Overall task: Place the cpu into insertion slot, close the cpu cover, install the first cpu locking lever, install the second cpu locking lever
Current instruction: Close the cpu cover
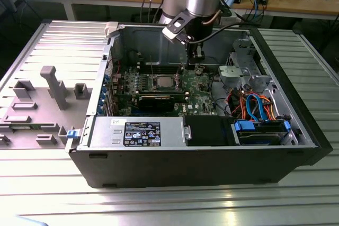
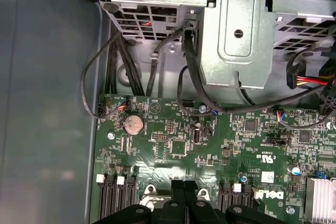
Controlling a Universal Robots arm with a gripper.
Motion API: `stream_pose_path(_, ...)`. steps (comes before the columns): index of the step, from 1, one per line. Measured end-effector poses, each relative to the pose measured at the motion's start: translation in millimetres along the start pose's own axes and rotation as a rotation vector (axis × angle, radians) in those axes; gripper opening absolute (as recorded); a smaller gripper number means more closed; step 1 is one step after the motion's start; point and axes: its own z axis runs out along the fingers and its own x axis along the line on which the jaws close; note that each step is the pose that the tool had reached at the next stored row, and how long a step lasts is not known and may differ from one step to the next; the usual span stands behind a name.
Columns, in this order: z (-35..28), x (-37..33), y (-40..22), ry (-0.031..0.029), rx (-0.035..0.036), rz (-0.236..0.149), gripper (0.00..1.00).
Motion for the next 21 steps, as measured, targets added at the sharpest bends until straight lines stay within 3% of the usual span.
stream_pose_path(13, 0.3, 1.2, -11.2, 0.0013, 0.0013, 0.000, 0.11)
stream_pose_path(21, 0.4, 2.0, -20.9, 0.0084, 0.0007, 0.000, 0.11)
